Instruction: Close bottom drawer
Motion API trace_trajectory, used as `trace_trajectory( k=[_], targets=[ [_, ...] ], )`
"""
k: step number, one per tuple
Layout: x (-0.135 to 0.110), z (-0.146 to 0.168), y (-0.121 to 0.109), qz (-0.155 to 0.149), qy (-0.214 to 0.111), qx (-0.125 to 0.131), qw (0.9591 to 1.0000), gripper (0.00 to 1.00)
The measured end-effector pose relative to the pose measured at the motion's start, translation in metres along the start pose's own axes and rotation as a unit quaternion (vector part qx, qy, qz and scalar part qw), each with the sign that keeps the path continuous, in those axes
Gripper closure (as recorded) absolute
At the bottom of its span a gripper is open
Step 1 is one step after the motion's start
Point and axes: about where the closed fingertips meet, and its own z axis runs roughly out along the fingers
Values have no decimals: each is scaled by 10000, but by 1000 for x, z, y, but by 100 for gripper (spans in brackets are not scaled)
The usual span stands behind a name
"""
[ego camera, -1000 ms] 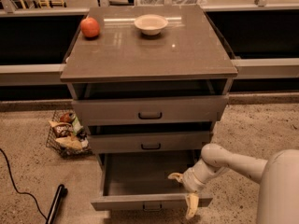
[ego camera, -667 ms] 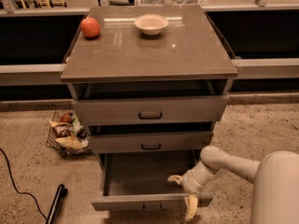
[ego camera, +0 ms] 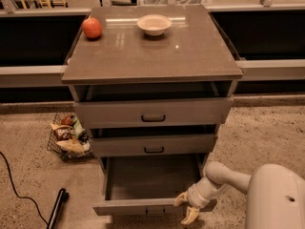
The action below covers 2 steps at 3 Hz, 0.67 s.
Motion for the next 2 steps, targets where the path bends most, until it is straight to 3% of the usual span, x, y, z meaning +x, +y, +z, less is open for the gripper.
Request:
trace_trajectory(
  k=[2],
  targets=[
    [34,33,-1,125,151,-23,9998,87]
  ],
)
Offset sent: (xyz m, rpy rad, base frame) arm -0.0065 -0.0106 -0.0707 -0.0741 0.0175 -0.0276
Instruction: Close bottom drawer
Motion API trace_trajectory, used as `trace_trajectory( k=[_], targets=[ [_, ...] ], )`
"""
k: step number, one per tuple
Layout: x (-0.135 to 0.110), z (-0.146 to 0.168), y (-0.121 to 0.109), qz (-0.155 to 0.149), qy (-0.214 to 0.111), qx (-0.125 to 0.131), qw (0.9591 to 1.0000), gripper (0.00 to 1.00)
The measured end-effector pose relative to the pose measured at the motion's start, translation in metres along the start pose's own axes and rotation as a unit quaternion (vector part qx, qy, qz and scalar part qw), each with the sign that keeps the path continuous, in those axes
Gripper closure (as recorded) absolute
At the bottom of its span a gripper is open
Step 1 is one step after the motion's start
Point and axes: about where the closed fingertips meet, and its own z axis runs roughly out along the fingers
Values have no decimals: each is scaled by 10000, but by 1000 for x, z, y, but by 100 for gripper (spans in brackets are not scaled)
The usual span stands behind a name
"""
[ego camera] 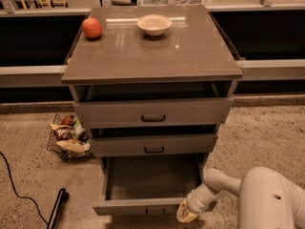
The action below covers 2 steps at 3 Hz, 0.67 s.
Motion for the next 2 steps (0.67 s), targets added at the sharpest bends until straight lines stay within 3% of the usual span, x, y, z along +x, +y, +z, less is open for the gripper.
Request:
trace_trajectory(
  k=[1,2],
  targets=[
    [9,11,-1,109,143,122,9998,100],
    [10,12,-2,110,147,143,9997,81]
  ],
)
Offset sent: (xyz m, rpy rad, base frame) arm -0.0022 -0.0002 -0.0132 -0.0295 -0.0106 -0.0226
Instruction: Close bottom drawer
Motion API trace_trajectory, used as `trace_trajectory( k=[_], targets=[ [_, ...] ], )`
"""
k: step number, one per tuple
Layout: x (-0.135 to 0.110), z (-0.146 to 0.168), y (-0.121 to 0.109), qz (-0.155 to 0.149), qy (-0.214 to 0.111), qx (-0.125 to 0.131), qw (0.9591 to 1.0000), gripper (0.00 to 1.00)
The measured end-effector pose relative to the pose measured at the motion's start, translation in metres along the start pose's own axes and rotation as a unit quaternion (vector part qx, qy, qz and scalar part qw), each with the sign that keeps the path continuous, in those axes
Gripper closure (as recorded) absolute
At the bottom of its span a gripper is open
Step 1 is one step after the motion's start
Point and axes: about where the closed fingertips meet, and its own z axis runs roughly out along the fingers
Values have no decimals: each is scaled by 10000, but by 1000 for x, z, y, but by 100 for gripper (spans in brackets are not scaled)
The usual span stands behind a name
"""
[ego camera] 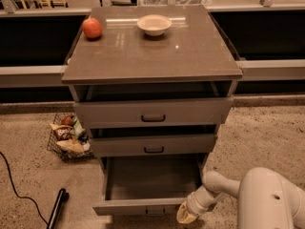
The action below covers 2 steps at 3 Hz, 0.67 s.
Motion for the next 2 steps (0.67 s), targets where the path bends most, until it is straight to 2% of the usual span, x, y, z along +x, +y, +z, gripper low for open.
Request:
trace_trajectory(
  k=[2],
  targets=[
    [0,0,0,0,0,0,10000,35]
  ],
)
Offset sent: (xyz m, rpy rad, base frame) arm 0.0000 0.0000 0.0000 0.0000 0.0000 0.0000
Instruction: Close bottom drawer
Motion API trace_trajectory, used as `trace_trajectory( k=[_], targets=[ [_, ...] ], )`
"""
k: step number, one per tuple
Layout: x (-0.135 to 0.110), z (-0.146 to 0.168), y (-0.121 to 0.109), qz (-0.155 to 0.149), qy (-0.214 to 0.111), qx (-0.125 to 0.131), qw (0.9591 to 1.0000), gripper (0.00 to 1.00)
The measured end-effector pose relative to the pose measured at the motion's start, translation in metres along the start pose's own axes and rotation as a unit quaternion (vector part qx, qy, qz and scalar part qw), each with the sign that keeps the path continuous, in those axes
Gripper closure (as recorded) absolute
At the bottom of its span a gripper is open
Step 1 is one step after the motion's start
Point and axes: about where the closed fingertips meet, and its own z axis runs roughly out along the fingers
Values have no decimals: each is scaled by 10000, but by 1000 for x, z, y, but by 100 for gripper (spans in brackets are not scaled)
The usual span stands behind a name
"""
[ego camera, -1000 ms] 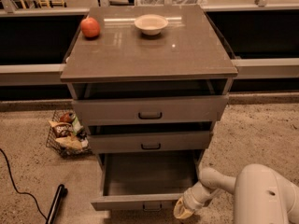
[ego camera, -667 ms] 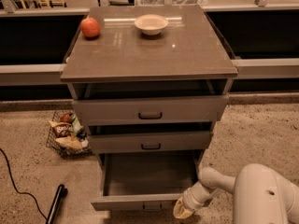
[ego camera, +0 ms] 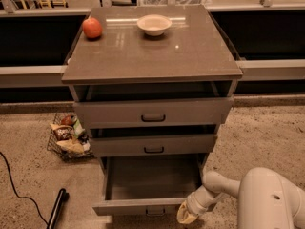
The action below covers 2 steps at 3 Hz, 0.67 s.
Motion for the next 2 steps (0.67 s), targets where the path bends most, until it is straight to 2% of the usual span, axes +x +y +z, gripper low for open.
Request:
trace_trajectory(
  k=[1,2],
  targets=[
    [0,0,0,0,0,0,10000,12],
    [0,0,0,0,0,-1,10000,0]
  ],
)
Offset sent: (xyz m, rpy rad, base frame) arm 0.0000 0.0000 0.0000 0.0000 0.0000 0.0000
